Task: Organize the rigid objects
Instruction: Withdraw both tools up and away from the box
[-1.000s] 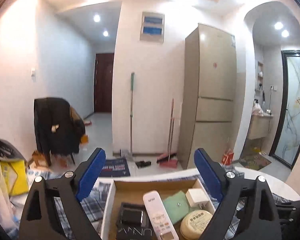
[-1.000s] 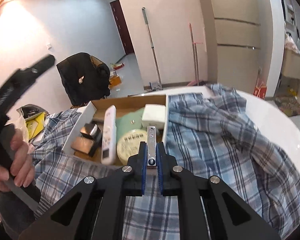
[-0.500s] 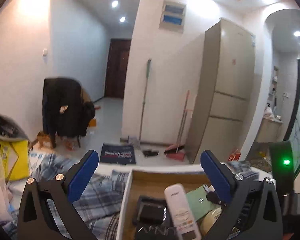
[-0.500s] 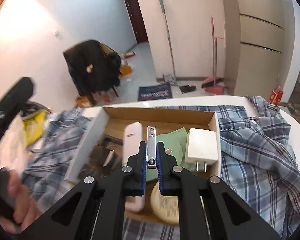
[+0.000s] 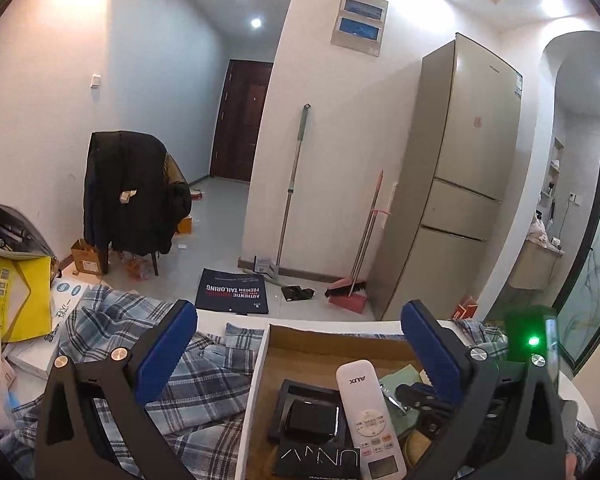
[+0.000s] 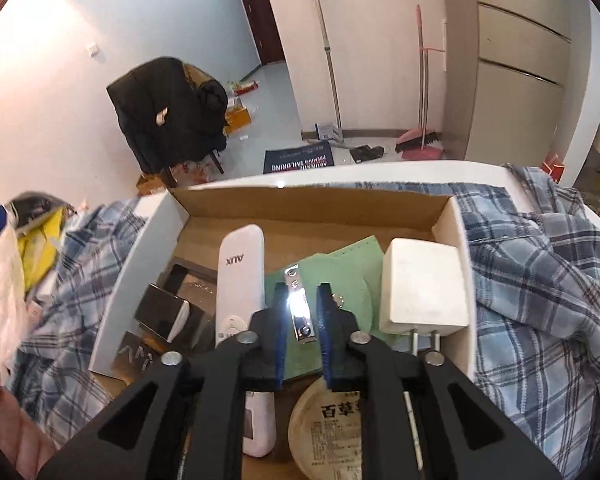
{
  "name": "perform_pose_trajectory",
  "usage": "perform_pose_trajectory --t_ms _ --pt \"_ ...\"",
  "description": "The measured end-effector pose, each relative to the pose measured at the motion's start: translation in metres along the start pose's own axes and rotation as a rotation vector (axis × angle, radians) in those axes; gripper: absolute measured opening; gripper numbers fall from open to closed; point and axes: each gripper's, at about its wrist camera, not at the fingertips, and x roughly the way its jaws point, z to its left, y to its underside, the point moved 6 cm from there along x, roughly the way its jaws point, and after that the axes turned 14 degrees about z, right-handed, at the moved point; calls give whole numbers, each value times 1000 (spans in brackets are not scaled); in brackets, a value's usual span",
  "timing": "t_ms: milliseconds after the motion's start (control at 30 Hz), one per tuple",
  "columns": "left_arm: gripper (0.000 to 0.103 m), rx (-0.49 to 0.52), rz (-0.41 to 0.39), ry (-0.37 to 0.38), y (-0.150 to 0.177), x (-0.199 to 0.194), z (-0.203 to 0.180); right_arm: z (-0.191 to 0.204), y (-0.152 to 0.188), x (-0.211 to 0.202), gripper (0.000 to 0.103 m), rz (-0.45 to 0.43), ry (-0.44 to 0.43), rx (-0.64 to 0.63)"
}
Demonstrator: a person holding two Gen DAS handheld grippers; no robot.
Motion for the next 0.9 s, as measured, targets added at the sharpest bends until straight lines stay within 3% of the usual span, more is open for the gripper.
perform_pose_trajectory --t_ms 100,267,467,600,667,833,900 --pt "103 5 -25 19 -7 -15 -4 1 2 -26 14 -71 61 -38" --pt "103 37 -165 37 -28 -72 -15 7 12 -84 14 -198 118 -25" --pt "103 39 -292 43 -35 -131 -30 25 36 -165 21 -376 116 -37" --pt "103 17 -365 190 -36 -182 -40 24 51 -213 30 -472 133 -53" --pt "103 49 -391 208 -34 -206 -52 25 61 -236 32 -516 151 -79" --pt "103 168 -499 119 -12 -259 -78 29 89 -285 65 -635 130 -107" --pt "103 206 -523 92 1 -273 -84 31 100 -298 92 -680 103 -99"
